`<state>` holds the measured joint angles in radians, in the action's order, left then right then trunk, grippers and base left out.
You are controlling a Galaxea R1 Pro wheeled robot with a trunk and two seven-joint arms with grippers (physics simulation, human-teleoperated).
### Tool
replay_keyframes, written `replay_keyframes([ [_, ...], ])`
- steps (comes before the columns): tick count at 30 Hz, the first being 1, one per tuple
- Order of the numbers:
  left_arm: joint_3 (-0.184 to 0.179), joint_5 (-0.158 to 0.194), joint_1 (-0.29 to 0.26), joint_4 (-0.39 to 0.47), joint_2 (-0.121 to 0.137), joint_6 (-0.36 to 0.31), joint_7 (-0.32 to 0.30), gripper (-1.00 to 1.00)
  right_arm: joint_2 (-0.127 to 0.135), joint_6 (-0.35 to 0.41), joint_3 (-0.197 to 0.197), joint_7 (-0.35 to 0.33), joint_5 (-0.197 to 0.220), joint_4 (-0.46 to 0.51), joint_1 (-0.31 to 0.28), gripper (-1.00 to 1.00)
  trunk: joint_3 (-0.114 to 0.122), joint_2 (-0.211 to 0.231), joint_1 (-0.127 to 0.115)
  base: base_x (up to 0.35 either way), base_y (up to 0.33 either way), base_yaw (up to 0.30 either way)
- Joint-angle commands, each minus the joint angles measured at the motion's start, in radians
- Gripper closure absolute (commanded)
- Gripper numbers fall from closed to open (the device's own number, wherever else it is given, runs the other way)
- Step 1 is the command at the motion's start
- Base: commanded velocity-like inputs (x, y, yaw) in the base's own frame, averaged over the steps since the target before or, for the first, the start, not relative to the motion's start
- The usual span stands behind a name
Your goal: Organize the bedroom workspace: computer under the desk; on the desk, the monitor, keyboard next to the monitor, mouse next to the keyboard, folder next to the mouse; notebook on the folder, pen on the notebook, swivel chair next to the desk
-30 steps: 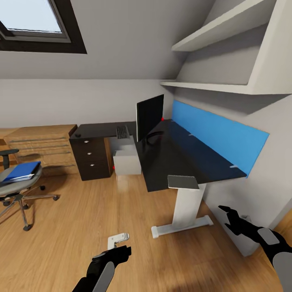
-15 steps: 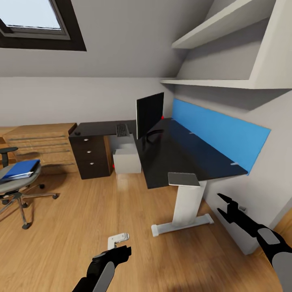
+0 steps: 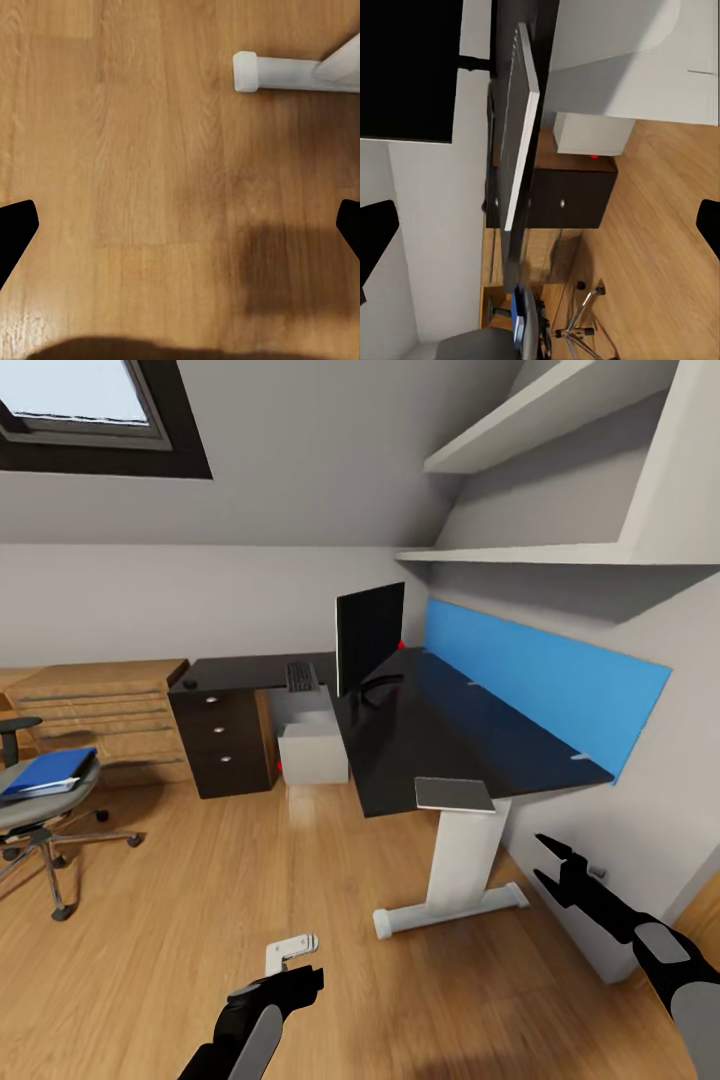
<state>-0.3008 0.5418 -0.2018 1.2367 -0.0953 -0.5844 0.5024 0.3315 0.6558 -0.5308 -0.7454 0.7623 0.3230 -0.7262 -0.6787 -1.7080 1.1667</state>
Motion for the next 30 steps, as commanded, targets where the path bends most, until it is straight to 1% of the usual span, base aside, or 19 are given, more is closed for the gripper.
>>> replay_keyframes([
  [1, -0.001, 0.01, -0.001, 0.001, 0.0, -0.001, 0.01, -1.0, 0.0, 0.006, -0.004, -0.001, 0.002, -0.001, -0.001, -1.0, -0.004, -0.008, 0.004, 0.0, 0.0, 0.0],
  [5, -0.001, 0.01, -0.001, 0.001, 0.001, -0.001, 0.01, -1.0, 0.0, 0.009, -0.005, -0.015, 0.005, -0.002, -0.001, -1.0, -0.017, -0.036, 0.019, 0.0, 0.0, 0.0],
  [10, -0.001, 0.01, -0.001, 0.001, 0.001, -0.001, 0.01, -1.0, -0.015, 0.009, -0.004, -0.034, 0.003, -0.008, 0.0, -1.0, -0.032, -0.071, 0.038, 0.0, 0.0, 0.0],
  [11, -0.001, 0.01, -0.001, 0.001, 0.001, -0.001, 0.009, -1.0, -0.02, 0.009, -0.004, -0.04, 0.002, -0.006, 0.0, -1.0, -0.032, -0.071, 0.038, 0.0, 0.0, 0.0],
  [19, 0.003, 0.012, -0.001, 0.001, 0.003, 0.0, 0.003, -1.0, -0.023, 0.007, -0.005, -0.061, 0.002, -0.003, 0.001, -1.0, -0.032, -0.071, 0.038, 0.011, 0.0, 0.0],
  [30, 0.003, 0.012, -0.001, 0.001, 0.005, 0.001, 0.002, -1.0, -0.023, 0.006, -0.005, -0.062, 0.001, -0.004, 0.001, -1.0, -0.032, -0.071, 0.038, 0.259, 0.0, 0.0],
])
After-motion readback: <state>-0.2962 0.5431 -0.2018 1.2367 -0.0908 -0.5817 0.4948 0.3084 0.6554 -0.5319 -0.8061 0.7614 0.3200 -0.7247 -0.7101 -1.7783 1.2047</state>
